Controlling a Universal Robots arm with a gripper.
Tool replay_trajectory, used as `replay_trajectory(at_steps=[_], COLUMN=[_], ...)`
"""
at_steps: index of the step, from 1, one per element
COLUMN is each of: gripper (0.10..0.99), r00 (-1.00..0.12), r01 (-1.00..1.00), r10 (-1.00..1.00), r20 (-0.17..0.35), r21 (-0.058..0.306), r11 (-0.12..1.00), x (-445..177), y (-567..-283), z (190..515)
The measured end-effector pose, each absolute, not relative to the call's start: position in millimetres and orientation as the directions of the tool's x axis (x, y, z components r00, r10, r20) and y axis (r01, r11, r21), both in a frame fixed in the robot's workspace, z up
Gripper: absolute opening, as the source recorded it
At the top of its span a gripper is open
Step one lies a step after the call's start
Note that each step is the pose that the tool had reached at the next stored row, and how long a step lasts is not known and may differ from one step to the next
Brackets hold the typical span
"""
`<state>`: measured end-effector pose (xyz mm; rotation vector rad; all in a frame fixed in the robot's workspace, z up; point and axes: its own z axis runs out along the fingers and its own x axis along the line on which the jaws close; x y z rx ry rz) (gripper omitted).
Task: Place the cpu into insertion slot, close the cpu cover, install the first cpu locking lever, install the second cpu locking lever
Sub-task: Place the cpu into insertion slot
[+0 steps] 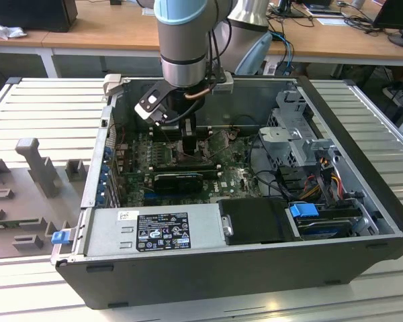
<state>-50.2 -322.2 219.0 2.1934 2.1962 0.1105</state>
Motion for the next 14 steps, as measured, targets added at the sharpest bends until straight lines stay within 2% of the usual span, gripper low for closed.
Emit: replay_trajectory(at_steps=[14], gripper=[0.529], r00=[0.006], r01=[0.998], r10=[1.0], r20=[0.025], r21=[0.062], r11=[-0.008], x=[-44.1], y=[-321.4], z=[201.9])
